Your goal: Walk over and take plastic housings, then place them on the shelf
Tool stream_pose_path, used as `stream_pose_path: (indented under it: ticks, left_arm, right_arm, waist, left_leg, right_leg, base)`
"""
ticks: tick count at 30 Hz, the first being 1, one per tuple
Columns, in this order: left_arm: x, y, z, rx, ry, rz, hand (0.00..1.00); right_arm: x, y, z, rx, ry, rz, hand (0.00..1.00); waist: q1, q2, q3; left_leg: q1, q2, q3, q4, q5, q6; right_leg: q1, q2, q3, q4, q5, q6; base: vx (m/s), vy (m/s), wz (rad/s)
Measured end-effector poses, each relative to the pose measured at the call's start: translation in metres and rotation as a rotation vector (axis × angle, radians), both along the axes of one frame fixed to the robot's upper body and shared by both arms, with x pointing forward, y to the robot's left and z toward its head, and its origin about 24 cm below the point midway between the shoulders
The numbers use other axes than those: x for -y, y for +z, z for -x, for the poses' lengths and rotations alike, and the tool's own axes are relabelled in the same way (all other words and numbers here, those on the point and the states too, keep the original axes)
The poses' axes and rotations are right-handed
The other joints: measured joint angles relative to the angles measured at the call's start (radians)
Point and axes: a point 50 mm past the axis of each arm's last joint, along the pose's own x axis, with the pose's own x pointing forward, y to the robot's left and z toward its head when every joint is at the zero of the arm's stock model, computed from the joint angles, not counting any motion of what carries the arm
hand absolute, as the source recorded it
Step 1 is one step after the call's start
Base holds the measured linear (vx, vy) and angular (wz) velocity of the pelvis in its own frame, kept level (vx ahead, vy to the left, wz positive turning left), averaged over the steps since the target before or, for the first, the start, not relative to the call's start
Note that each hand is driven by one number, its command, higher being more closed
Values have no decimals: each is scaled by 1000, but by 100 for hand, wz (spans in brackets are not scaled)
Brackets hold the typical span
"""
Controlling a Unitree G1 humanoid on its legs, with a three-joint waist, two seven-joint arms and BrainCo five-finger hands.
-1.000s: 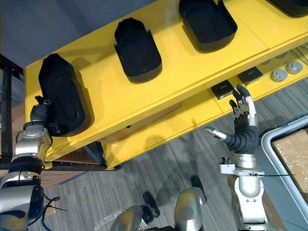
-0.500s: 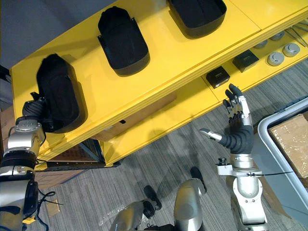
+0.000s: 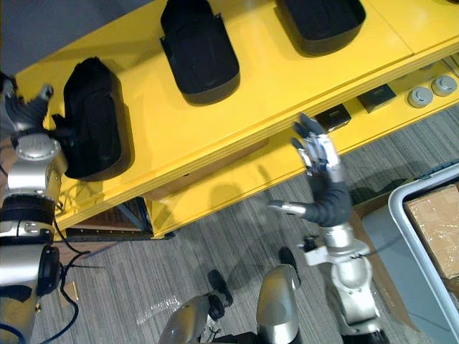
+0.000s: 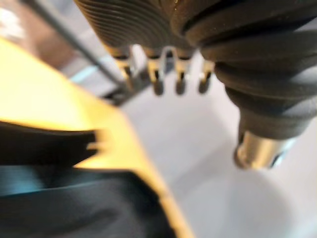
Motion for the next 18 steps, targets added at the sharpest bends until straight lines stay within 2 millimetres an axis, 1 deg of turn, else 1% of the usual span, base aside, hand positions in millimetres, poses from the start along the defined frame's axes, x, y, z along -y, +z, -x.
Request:
stream_pose_path:
  ticks: [1,3,4,5,6,8,9,10,11,12,13,14,15,16,17,18]
  left_arm:
    - [3,7,2,42,-6,-8,0]
    - [18,30,12,201,-42,-51,0]
    - [29,45,21,300,-71,-92,0]
    - [35,53,27,359,-94,-105,0]
    - [51,69,44,492,-170,-139,0]
    - [67,74,64,607,-254,-155,0]
    - [79,69,80,671,-334,-146,0]
    - [84,57,97,714,-388,-130,0]
    - [85,48,104,725,-404,-113,0]
    - [86,26,115,715,-433,-74,0]
    - [86,1,124,677,-443,-24,0]
    - [86,-11,129,651,-448,5,0]
    - [88,-34,138,607,-452,59,0]
    - [90,-46,144,573,-467,72,0]
    - [95,-62,150,520,-495,99,0]
    - [98,-70,152,493,-516,123,0]
  right_arm:
    - [-3,2,-1,10,4,-6,0]
    - [-11,5,-1,30,11,-20,0]
    - [-14,7,-1,37,21,-28,0]
    - [-16,8,-2,41,27,-31,0]
    - [-21,9,-2,44,39,-40,0]
    - [-26,10,-1,52,44,-33,0]
    - [-28,11,-1,57,36,-37,0]
    - [-29,12,-2,67,27,-35,0]
    - [-29,13,-2,69,16,-35,0]
    - [-30,12,-2,59,2,-42,0]
    - [-30,10,-3,44,-17,-46,0]
    - [-30,8,-2,37,-31,-42,0]
    - [-29,4,-2,19,-43,-41,0]
    - [-29,2,-1,3,-47,-48,0]
    - [-29,-2,0,-19,-52,-58,100]
    - [-29,-4,1,-29,-54,-64,100]
  waist:
    - [2,-1,0]
    - [4,-1,0]
    - [10,-1,0]
    - [15,-1,0]
    - [29,-1,0]
    - [31,-1,0]
    - [33,0,0]
    - [41,0,0]
    - [46,0,0]
    - [59,1,0]
    - [66,1,0]
    - [74,1,0]
    - [93,1,0]
    - [112,1,0]
    - [128,1,0]
    - [137,1,0]
  left_leg:
    - [0,0,-4,0,1,0]
    - [4,0,-28,1,2,0]
    - [4,-1,-40,2,2,0]
    - [4,-2,-46,2,2,-1]
    - [3,-3,-53,2,3,-1]
    - [5,-3,-67,9,3,-1]
    - [7,-5,-80,12,3,-1]
    - [8,-5,-84,13,3,-1]
    - [7,-5,-87,14,3,-1]
    - [4,-5,-98,17,3,-1]
    - [-1,-6,-113,16,3,-1]
    - [-3,-6,-121,16,3,-1]
    - [-16,-6,-135,17,3,-1]
    - [-29,-7,-141,18,5,-2]
    - [-48,-11,-164,19,12,-1]
    - [-54,-13,-170,19,14,0]
  right_leg:
    - [3,0,-5,0,0,0]
    - [27,-3,-32,-3,0,0]
    - [34,-5,-47,-4,0,0]
    - [36,-5,-49,-4,0,0]
    - [41,-5,-55,-5,0,0]
    - [57,-8,-73,-9,0,0]
    - [70,-11,-88,-12,0,0]
    - [76,-14,-102,-13,0,0]
    - [79,-14,-104,-15,0,-1]
    - [85,-14,-111,-19,-1,-1]
    - [95,-16,-132,-28,-1,-3]
    - [102,-16,-140,-37,-2,-3]
    - [106,-15,-160,-47,-3,-5]
    - [104,-15,-171,-53,-4,-6]
    - [104,-16,-190,-60,-4,-7]
    - [105,-17,-202,-62,-4,-7]
  base:
    - [-5,-20,20]
    - [6,-12,30]
    - [6,-9,22]
    - [5,-12,19]
    - [3,-11,13]
    - [9,-8,21]
    - [11,-8,26]
    - [4,-7,21]
    - [1,-9,13]
    - [-8,-14,24]
    - [-11,-13,30]
    - [-29,-19,39]
    - [-29,-13,35]
    - [-41,-16,49]
    - [-30,-8,44]
    - [-35,-9,51]
